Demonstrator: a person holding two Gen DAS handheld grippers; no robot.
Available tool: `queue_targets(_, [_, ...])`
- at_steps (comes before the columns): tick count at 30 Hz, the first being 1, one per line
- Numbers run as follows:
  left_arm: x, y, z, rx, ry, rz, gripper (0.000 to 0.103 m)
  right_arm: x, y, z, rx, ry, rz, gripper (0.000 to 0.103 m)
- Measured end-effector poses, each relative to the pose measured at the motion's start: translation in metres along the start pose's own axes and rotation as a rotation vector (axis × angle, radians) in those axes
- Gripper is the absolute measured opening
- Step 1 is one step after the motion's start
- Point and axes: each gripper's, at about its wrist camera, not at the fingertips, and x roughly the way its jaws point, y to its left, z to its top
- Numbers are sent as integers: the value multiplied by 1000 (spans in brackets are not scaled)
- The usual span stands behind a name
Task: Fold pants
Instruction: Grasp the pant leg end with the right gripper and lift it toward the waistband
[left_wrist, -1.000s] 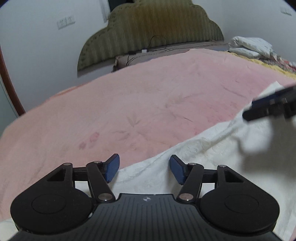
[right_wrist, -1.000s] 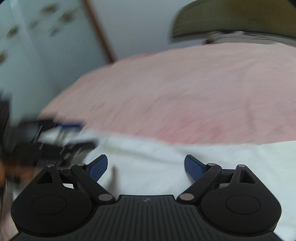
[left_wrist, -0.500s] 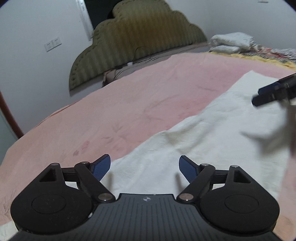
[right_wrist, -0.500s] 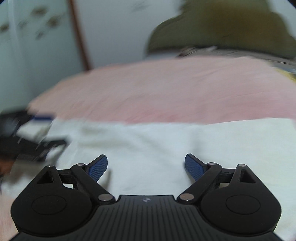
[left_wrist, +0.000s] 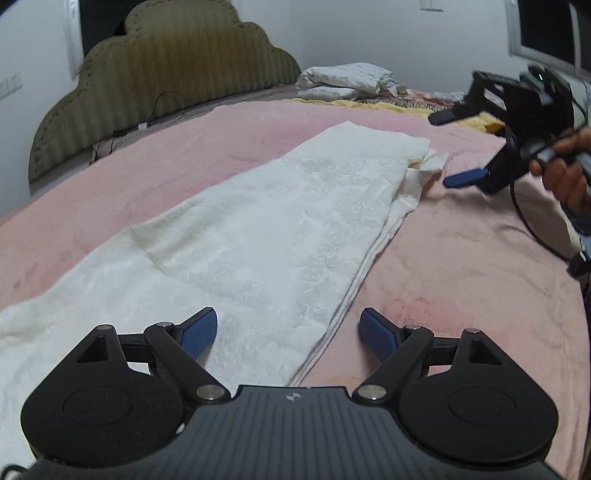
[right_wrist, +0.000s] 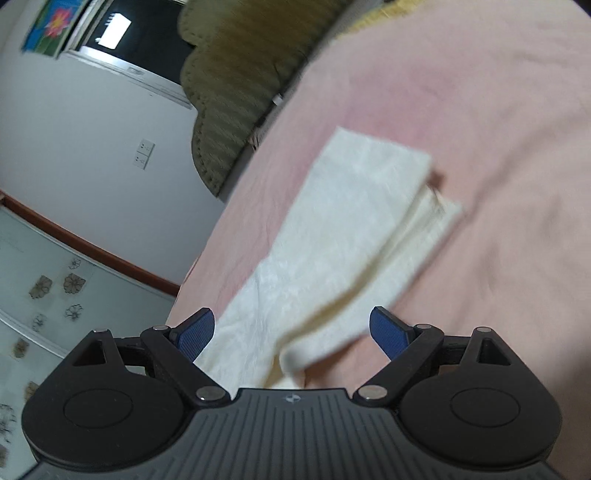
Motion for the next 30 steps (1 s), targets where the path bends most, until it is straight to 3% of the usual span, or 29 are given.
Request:
queue_targets(4, [0,2,-4,-39,-4,23,95,16,4,4,-11,-51,54,93])
queue_targets(9, [-8,-4,-5,-28,-25,88,98,34,2,27,-22,-293,9,92])
queue_targets(11, [-16,-4,-6,-29,-52,136,97,43,-2,35,-41,-347,-15,91])
queue_targets(13, [-22,-1,-7,-41,-78,182,97,48,-1,40,-72,-361,-43,79])
queue_targets(15, [-30,6,-7,-78,-107,200,97,54,-5,44,-67,-353,-99,20])
queue_targets(16, [-33,11,-7,-100,-116,204,97,57,-11,46,-41,-347,-102,12])
queue_targets(19, [-43,25,-7,-166,-137,236,97,58,-10,50,-33,-343,-81,12])
queue_targets(23, [-61,48,-10,-270,-162,347,97,51,44,46,-244,-389,-103,12])
queue_targets(26, [-81,73,-18,-413,-190,406,97,53,103,37,-444,-431,-95,12])
queue_targets(30, [-115,103,-34,-615,-247,491,97,80,192,-13,-813,-433,-71,12])
